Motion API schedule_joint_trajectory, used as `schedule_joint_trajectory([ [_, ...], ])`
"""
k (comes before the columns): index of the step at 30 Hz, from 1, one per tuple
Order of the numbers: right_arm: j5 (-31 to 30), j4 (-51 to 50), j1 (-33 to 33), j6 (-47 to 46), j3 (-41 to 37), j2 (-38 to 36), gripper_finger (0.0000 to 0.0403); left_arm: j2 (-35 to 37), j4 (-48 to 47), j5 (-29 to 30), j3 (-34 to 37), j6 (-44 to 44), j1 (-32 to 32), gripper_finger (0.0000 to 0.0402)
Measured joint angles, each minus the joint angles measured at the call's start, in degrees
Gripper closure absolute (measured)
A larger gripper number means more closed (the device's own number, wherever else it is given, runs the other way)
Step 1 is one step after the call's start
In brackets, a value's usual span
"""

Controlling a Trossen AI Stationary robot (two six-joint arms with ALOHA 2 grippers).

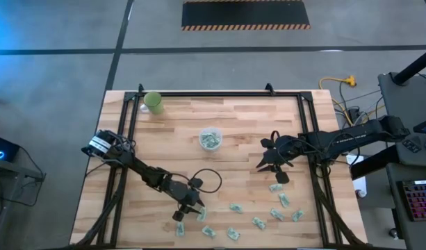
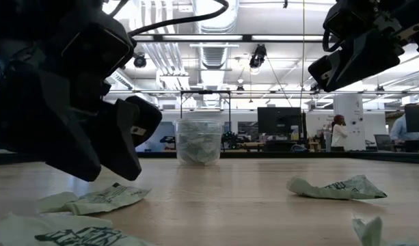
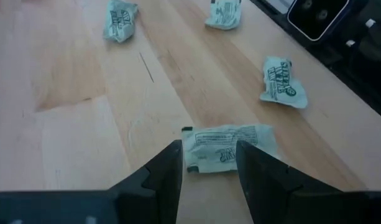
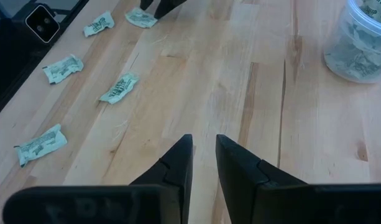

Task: Pick and place Stevia / Truvia into bins
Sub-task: Put the green stevia packet into the transparent container

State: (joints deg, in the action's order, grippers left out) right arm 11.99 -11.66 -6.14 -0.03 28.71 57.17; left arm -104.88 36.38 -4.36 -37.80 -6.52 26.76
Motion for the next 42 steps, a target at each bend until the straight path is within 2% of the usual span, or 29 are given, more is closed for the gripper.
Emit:
schedule_joint_trajectory([
  [10,0.0,0.1,0.0,-0.3,-0.2,0.0,0.0342,-4.7,3.6,0.2,-1.1,1.0,0.0,0.0269],
  [17,0.0,0.0,0.0,-0.3,-0.4,0.1,0.0344,-5.0,3.2,0.3,-1.2,0.9,0.0,0.0276],
  [20,0.0,0.1,0.0,-0.3,-0.4,0.1,0.0344,-5.1,2.9,0.4,-1.1,1.0,0.0,0.0301],
  [26,0.0,0.1,0.0,-0.4,-0.5,0.1,0.0344,-5.1,2.7,0.9,-1.1,0.9,-0.1,0.0386],
  [32,0.0,0.1,0.0,-0.5,-0.5,0.1,0.0344,-4.1,1.9,2.4,-1.0,0.9,-0.1,0.0395],
  [37,0.0,0.2,0.0,-0.4,-0.5,0.1,0.0344,-0.4,-0.5,6.9,0.0,1.4,-1.0,0.0398],
  [42,0.0,0.2,0.0,-0.2,-0.5,0.1,0.0344,5.9,-6.1,18.0,0.1,5.1,-2.5,0.0398],
])
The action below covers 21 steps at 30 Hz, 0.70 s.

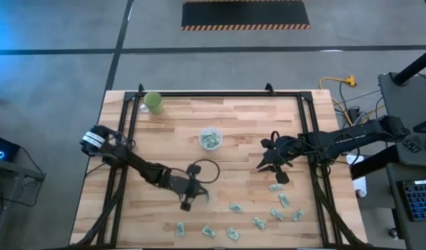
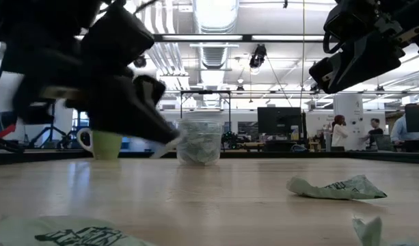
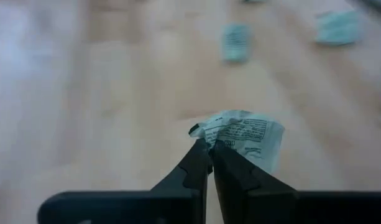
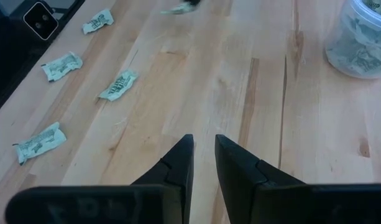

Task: Pick and place Stevia / Truvia into bins
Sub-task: Put the green stevia packet into the transparent container

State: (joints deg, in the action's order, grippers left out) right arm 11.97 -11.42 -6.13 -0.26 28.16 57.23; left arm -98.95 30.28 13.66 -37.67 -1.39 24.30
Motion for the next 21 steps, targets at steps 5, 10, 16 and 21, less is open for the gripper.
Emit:
schedule_joint_trajectory([
  [5,0.0,0.0,0.0,0.2,0.0,0.0,0.0344,5.5,0.0,13.4,0.0,10.0,-2.2,0.0397],
  [10,0.0,-0.1,0.0,0.4,0.0,0.0,0.0344,9.4,0.3,22.1,-0.1,18.3,-7.0,0.0397],
  [16,0.0,-0.1,0.0,0.7,-0.1,0.0,0.0344,10.2,0.0,24.6,0.0,18.4,-16.8,0.0397],
  [21,0.0,-0.2,0.0,0.9,-0.1,0.0,0.0344,9.9,-0.1,20.9,-0.4,18.2,-22.7,0.0397],
])
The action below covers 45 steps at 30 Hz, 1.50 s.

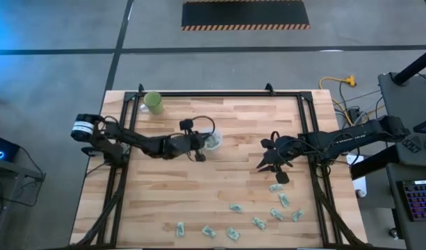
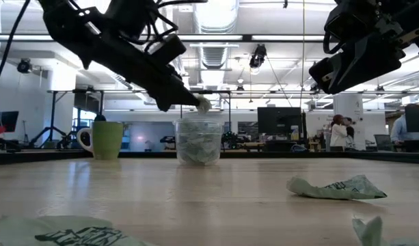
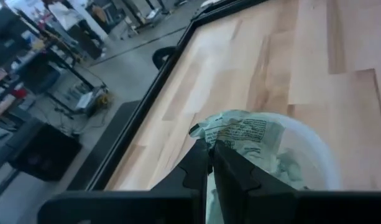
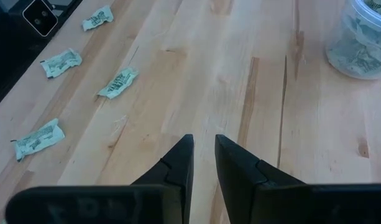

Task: Pick and place Stevia / Truvia into bins
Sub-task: Put the green stevia packet into the transparent container

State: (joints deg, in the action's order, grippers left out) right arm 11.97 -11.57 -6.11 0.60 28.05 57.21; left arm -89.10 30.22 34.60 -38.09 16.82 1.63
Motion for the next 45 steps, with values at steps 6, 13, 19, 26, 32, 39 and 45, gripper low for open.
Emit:
schedule_joint_trajectory([
  [6,0.0,0.0,0.0,0.0,0.0,0.0,0.0344,0.0,-1.5,-5.8,-0.3,0.1,-1.5,0.0397],
  [13,-0.1,0.0,0.0,0.9,0.0,0.0,0.0344,0.0,-9.7,-6.1,-2.1,0.1,-1.5,0.0364],
  [19,-0.1,0.0,0.0,0.9,0.0,0.0,0.0344,0.1,-10.3,-4.6,-3.3,0.1,-1.5,0.0286],
  [26,-0.1,-0.3,0.0,-0.7,-0.2,0.0,0.0344,4.8,-11.8,0.5,-3.6,0.0,-0.4,0.0232],
  [32,-0.1,-2.4,-0.2,-7.1,-2.5,0.0,0.0344,14.0,-22.4,0.4,-3.5,-4.2,2.4,0.0228],
  [39,0.0,-1.5,-3.1,-17.8,-8.0,0.0,0.0344,21.7,-26.6,0.1,-2.3,-6.0,5.6,0.0228],
  [45,0.0,0.6,-7.7,-22.9,-9.3,0.0,0.0344,22.8,-26.4,0.1,-1.7,-6.0,6.2,0.0228],
])
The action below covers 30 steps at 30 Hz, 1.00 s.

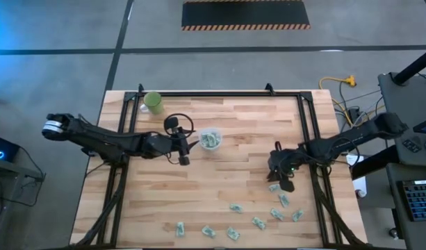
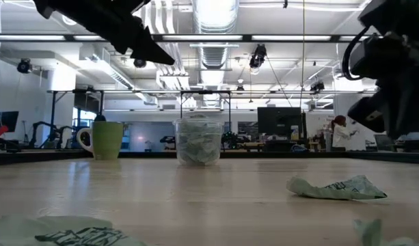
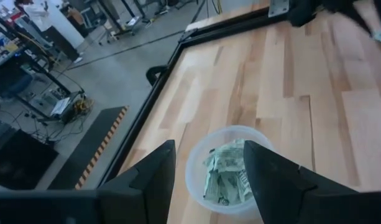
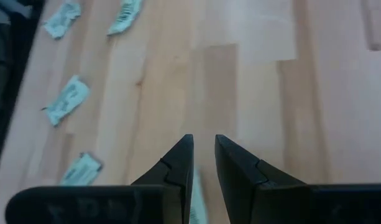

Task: Pick and place Stevia / Truvia into bins
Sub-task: Put the green stevia packet into the transparent container

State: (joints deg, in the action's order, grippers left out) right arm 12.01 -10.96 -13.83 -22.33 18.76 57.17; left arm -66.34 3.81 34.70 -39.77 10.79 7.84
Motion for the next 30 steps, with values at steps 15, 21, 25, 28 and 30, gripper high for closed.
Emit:
schedule_joint_trajectory([
  [15,-8.8,1.1,-12.3,-6.5,-1.6,0.3,0.0344,-1.9,0.6,0.0,0.0,0.0,-0.1,0.0228],
  [21,-10.8,1.0,-13.2,-10.2,-3.9,0.3,0.0344,-2.0,0.8,0.0,0.0,0.0,-0.1,0.0228],
  [25,-10.7,1.1,-13.2,-11.0,-4.3,0.9,0.0344,-2.0,1.6,0.0,0.0,0.0,-0.1,0.0228],
  [28,-10.7,1.7,-13.2,-11.0,-4.3,1.9,0.0344,-2.0,1.7,0.0,0.0,0.0,-0.1,0.0228],
  [30,-10.7,2.7,-13.2,-11.0,-4.3,2.8,0.0344,-2.0,1.7,0.0,0.0,0.0,-0.1,0.0228],
])
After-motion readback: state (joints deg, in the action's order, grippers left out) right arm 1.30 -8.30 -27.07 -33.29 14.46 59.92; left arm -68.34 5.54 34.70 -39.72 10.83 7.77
